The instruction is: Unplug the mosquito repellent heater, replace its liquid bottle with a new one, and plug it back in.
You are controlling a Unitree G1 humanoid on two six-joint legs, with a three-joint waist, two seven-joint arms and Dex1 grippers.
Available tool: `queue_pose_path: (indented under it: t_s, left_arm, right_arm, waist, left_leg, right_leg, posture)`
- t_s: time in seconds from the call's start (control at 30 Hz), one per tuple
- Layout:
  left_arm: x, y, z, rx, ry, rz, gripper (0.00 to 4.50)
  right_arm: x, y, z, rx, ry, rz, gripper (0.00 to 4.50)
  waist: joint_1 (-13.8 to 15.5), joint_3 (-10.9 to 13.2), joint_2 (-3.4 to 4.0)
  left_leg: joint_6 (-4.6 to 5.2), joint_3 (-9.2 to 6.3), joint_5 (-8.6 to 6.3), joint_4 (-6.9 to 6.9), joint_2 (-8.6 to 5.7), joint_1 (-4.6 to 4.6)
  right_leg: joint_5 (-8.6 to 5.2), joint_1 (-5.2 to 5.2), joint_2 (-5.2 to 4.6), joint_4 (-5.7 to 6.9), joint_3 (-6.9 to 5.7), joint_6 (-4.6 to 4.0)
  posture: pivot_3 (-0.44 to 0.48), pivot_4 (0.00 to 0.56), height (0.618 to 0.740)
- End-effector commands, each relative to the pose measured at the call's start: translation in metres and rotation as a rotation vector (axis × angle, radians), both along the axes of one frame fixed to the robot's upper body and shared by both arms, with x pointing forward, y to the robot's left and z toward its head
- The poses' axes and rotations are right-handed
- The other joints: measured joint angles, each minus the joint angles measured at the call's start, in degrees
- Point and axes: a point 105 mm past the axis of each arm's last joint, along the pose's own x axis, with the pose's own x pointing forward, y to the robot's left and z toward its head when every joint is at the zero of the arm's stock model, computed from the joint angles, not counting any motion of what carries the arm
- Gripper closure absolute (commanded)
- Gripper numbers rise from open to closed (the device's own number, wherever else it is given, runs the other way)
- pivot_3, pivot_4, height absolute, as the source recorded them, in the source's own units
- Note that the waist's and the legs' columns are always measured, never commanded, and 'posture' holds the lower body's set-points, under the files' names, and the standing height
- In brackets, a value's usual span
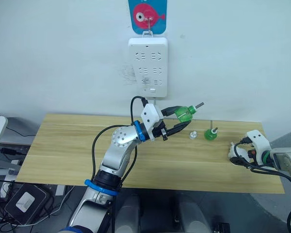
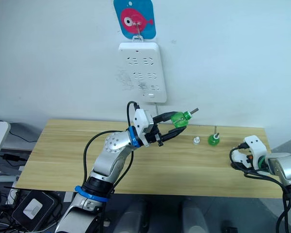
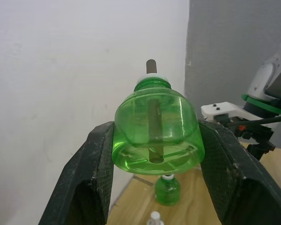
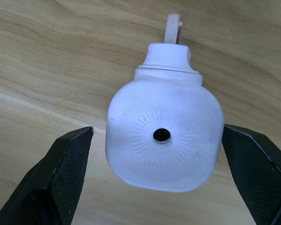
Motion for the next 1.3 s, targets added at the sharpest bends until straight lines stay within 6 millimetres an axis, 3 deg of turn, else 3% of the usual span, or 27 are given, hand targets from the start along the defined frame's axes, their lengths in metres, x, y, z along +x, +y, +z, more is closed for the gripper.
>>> queue_pose_path:
  t_s: [0.03, 0.37, 0.53, 0.67, 0.83, 0.93, 1.03, 1.17, 1.3]
  left_arm:
    - [-0.008, -0.003, 0.013, -0.033, -0.044, -0.025, 2.25]
    - [-0.009, -0.003, 0.013, -0.033, -0.045, -0.029, 2.25]
    - [-0.010, -0.004, 0.013, -0.032, -0.048, -0.031, 2.25]
    - [-0.011, -0.003, 0.014, -0.030, -0.051, -0.034, 2.25]
    - [-0.014, 0.002, 0.011, -0.018, -0.047, -0.058, 2.25]
    - [-0.017, 0.008, 0.003, 0.011, -0.040, -0.090, 2.25]
    - [-0.024, 0.006, -0.009, 0.049, -0.044, -0.155, 2.25]
    - [-0.036, 0.001, -0.016, 0.090, -0.070, -0.249, 2.25]
    - [-0.041, 0.000, -0.016, 0.100, -0.080, -0.304, 2.25]
  right_arm:
    - [0.004, -0.004, 0.004, -0.018, -0.020, 0.019, 0.06]
    - [0.005, -0.005, 0.002, -0.009, -0.010, 0.017, 0.06]
    - [0.005, -0.002, 0.001, 0.013, -0.006, 0.022, 1.51]
    - [0.004, -0.003, 0.009, 0.040, -0.020, 0.015, 1.53]
    - [-0.003, -0.009, 0.048, 0.167, -0.050, 0.015, 1.53]
    - [-0.021, 0.007, 0.085, 0.402, -0.041, 0.107, 1.53]
    - [-0.043, 0.020, 0.108, 0.586, 0.005, 0.153, 1.53]
    - [-0.051, 0.043, 0.152, 0.861, 0.026, 0.179, 1.53]
    - [-0.053, 0.058, 0.166, 0.936, 0.024, 0.253, 1.53]
  waist:
    - [0.0, 0.0, -0.01]
    - [0.1, 0.0, -0.02]
    - [0.1, 0.1, -0.08]
    - [0.1, 0.1, -0.08]
    - [0.2, 0.2, 0.11]
    - [0.2, 0.2, 0.17]
    - [0.3, 0.2, 0.16]
    - [0.0, 0.2, 0.18]
    - [0.1, 0.2, 0.17]
  left_leg:
    - [0.00, 0.01, 0.00, 0.00, 0.00, 0.00]
    - [-0.01, -0.02, 0.00, -0.04, 0.00, 0.00]
    - [-0.01, -0.01, 0.00, -0.04, 0.01, 0.02]
    - [-0.01, -0.02, 0.00, -0.04, 0.01, 0.02]
    - [-0.01, -0.01, 0.00, -0.08, -0.02, -0.01]
    - [0.00, -0.03, 0.00, -0.10, -0.05, -0.03]
    - [0.04, -0.12, -0.03, -0.21, 0.02, -0.02]
    - [0.06, -0.04, -0.03, -0.27, 0.03, -0.03]
    - [0.16, -0.01, -0.07, -0.24, 0.03, -0.05]
  right_leg:
    - [0.00, 0.00, 0.00, -0.01, 0.00, 0.00]
    - [0.00, 0.00, -0.01, -0.04, -0.01, 0.00]
    - [0.00, 0.04, 0.00, -0.06, -0.01, 0.00]
    - [0.00, 0.04, 0.00, -0.07, -0.02, 0.00]
    - [0.00, 0.02, -0.04, -0.11, -0.01, 0.00]
    - [0.00, 0.01, -0.07, -0.13, -0.04, 0.00]
    - [0.00, 0.08, -0.01, -0.29, -0.14, -0.01]
    - [0.02, 0.22, -0.02, -0.72, -0.11, -0.04]
    - [0.18, 0.26, -0.05, -0.90, -0.08, 0.04]
  posture:
    - [-0.019, 0.287, 0.740]
    - [-0.018, 0.287, 0.740]
    - [-0.018, 0.286, 0.740]
    - [-0.020, 0.286, 0.740]
    - [-0.017, 0.287, 0.740]
    - [-0.038, 0.285, 0.740]
    - [-0.055, 0.282, 0.740]
    - [-0.090, 0.280, 0.740]
    - [-0.090, 0.280, 0.740]
